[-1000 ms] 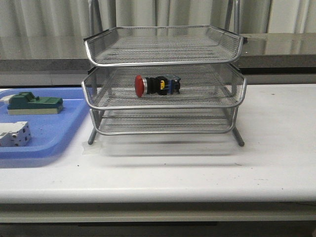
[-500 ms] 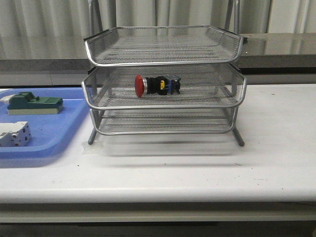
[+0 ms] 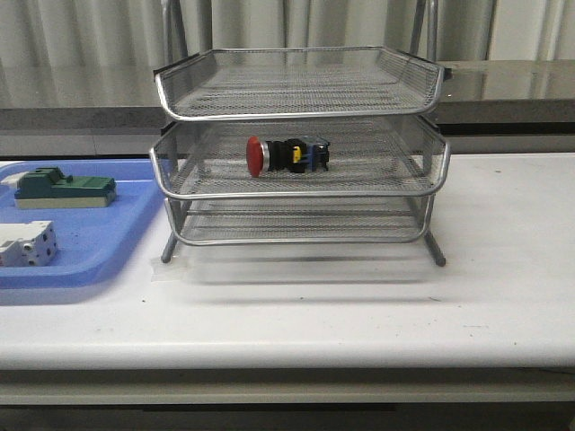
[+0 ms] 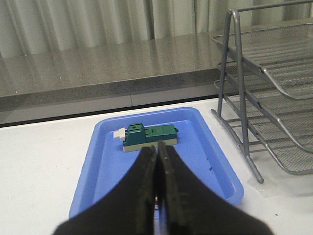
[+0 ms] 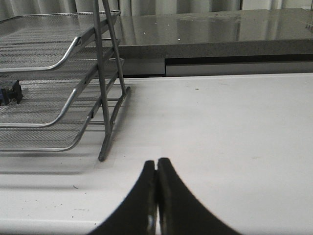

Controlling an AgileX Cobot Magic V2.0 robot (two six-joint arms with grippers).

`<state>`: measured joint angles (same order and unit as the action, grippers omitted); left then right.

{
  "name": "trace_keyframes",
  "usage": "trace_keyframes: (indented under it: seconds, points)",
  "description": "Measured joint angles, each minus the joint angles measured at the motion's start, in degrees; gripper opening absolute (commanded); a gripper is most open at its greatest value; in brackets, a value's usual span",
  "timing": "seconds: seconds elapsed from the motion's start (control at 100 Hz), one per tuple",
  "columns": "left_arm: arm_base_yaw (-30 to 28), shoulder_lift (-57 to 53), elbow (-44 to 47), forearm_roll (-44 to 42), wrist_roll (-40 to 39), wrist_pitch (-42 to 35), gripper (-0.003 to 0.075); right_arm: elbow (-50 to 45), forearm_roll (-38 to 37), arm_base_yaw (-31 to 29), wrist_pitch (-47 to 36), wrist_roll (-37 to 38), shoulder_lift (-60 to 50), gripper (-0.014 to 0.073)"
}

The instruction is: Place button on rack with both arms

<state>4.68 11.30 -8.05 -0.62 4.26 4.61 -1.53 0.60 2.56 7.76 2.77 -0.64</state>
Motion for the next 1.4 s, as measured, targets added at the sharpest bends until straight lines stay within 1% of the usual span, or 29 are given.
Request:
trace_keyframes:
  seconds: [0.24,0.3,0.37,0.58,1.4]
  points:
    - [0.00,-8.45,7.84,-0.14,-1.01,-0.61,-0.0020,0.00,0.00,0.00,0.00,0.00,0.00,-0.0060]
    - [0.00,-10.21,8.10,-0.01,-1.99,0.25,-0.0020,0.00,0.00,0.00,-0.11,0.00,0.00,-0.0060]
    - [0.00,-11.53,8.10,-0.01,-3.33,-0.60,-0.0020,0.00,0.00,0.00,-0.10,0.00,0.00,-0.0060]
    - [0.00,-11.63,8.10,-0.28,-5.25,-0.54,-0.0020,0.00,0.00,0.00,-0.14,0.00,0.00,-0.0060]
    - [0.00,-11.63,8.10,-0.55,-5.35,-0.54,-0.0020,0.00,0.00,0.00,-0.23,0.00,0.00,-0.0060]
